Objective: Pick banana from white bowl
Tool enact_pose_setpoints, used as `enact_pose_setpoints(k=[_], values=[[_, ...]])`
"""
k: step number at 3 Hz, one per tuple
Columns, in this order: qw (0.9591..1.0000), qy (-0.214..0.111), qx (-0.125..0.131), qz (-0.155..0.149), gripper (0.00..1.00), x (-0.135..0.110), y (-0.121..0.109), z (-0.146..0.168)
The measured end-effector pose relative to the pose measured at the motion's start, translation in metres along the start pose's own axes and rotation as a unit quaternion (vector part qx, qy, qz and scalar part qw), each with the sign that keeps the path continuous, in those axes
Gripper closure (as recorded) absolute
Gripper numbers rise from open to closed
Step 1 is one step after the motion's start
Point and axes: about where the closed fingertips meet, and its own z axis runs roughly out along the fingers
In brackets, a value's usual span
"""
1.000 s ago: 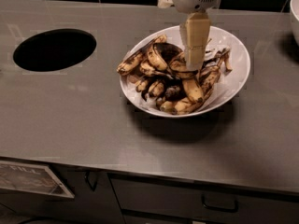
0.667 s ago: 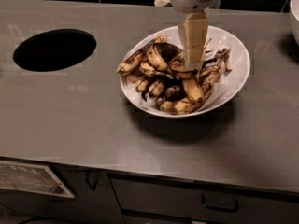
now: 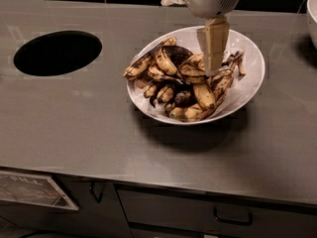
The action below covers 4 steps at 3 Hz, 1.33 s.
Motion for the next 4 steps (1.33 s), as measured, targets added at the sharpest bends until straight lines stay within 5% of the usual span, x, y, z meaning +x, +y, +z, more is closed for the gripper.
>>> enact_pose_setpoints(k=[2,4], values=[[0.9975,-0.001,0.004,-0.070,0.00,-0.006,-0.011,0.003],[0.9968,0.001,0.022,-0.077,0.00,-0.006,-0.015,0.001]])
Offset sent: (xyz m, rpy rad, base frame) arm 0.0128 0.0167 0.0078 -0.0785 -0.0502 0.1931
